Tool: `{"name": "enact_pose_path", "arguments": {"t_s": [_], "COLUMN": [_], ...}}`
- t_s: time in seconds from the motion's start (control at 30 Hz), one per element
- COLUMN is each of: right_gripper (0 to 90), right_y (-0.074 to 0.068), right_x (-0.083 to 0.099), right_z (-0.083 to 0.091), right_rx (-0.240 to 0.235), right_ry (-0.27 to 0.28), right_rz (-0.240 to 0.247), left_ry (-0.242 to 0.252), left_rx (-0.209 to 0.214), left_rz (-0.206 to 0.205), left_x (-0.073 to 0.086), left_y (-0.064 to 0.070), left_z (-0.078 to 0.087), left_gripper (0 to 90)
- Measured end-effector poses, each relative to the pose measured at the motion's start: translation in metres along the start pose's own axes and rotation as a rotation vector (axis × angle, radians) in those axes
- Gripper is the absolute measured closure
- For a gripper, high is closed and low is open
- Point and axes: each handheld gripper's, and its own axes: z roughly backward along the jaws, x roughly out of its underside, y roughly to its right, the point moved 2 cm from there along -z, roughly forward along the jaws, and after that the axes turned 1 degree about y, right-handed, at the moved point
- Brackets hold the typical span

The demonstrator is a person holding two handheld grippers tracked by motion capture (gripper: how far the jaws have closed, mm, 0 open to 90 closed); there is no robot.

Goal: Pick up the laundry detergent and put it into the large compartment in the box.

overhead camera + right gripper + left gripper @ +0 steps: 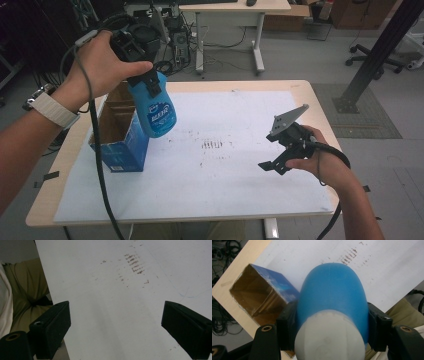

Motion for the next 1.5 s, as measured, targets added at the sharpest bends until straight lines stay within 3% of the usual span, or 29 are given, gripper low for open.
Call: {"name": "enact_pose_path", "arguments": {"t_s": [0.37,0.93,1.17,1.5], "right_gripper": [8.9,8.9,8.9,8.9], "right_y": [0.001,0.002,0.003,0.004], "right_x": [-0.001,-0.005,-0.006,-0.004], "right_z": [0.002,0.000,-0.001,-0.001], "right_rx": [0.000,-0.011,-0.011,-0.011], "right_ry": [-0.005,-0.004,-0.002,0.004], "right_rz": [0.007,0.025,0.030,0.029], "left_ry": [-0.003,-0.030,-0.055,-0.058], "left_rx": [-0.006,-0.025,-0.057,-0.065], "left_rz": [0.072,0.216,0.251,0.312], "left_x": [0.002,0.010,0.011,0.011], "left_y": [-0.011,-0.040,-0.045,-0.052], "left_z": [0.003,0.012,0.014,0.020], "left_gripper": [37.8,37.9,37.9,37.9]}}
